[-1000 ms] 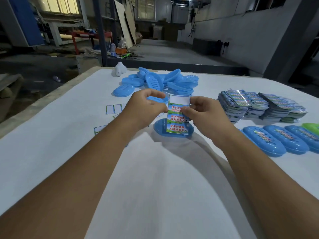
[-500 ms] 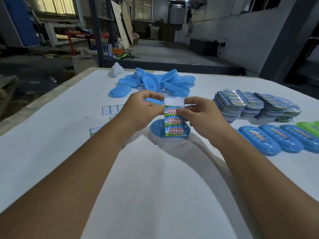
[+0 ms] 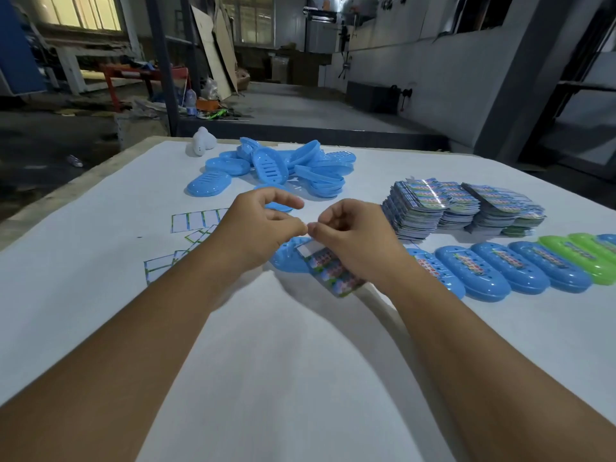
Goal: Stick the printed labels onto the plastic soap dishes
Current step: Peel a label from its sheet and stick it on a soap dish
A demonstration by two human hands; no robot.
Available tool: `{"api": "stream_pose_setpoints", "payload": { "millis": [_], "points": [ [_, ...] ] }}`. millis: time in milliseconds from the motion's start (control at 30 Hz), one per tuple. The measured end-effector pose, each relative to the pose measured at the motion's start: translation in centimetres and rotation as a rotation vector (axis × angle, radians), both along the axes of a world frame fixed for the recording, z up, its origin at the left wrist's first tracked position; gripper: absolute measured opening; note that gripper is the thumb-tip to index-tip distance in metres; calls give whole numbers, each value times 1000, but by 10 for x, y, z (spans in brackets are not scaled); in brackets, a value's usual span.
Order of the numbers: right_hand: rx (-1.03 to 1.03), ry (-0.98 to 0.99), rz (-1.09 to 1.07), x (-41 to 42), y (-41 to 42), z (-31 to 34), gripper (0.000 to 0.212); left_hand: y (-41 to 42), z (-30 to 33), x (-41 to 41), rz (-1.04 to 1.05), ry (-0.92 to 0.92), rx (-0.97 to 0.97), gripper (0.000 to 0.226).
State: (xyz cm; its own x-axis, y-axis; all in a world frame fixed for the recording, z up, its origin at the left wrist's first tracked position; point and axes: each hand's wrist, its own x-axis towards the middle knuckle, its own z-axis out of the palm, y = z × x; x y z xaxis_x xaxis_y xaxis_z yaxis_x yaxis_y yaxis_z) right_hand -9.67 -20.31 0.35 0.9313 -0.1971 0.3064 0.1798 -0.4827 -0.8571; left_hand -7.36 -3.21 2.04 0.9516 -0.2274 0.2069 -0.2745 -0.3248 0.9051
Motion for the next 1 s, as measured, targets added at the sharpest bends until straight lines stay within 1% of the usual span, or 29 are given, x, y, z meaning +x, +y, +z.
{"api": "stream_pose_setpoints", "payload": {
  "millis": [67,100,167,233,267,333,400,433,500,600,667,733,767,867,1000],
  "points": [
    [-142,0,1,1,2,-2,17,-4,-6,0,30,5,2,17],
    [-174,14,-1,0,2,-3,15,-4,-8,0,51,10,2,16],
    [-191,42,2,0,1,-3,13,-4,-12,0,100,-4,43,14],
    [-193,71,9,0,-2,-3,16,-2,-13,3,141,-47,166,7],
    [-196,85,13,0,-2,-3,21,-1,-12,3,156,-65,245,5],
    [-243,124,26,-2,-4,-2,34,-1,-11,3,166,-80,357,7],
    [-340,172,31,-4,-5,-2,49,-2,-11,3,152,-84,393,8],
    [-355,195,24,-4,-7,-2,54,-2,-11,3,147,-84,397,7],
    [-269,226,-1,-5,-10,0,53,-2,-10,2,151,-82,397,6],
    [-190,198,-66,-2,-16,3,40,-1,-10,3,155,-66,348,3],
    [-14,153,-31,-1,-16,5,29,-2,-10,2,120,-22,295,10],
    [159,121,18,-1,-15,7,24,-3,-10,1,68,21,249,15],
    [213,104,36,-1,-14,9,21,-4,-9,0,47,40,213,15],
    [316,64,67,-2,-14,12,13,-4,-6,-2,23,88,101,16],
    [392,71,101,-3,-12,14,15,-4,-2,-1,2,106,80,18]
  ]
}}
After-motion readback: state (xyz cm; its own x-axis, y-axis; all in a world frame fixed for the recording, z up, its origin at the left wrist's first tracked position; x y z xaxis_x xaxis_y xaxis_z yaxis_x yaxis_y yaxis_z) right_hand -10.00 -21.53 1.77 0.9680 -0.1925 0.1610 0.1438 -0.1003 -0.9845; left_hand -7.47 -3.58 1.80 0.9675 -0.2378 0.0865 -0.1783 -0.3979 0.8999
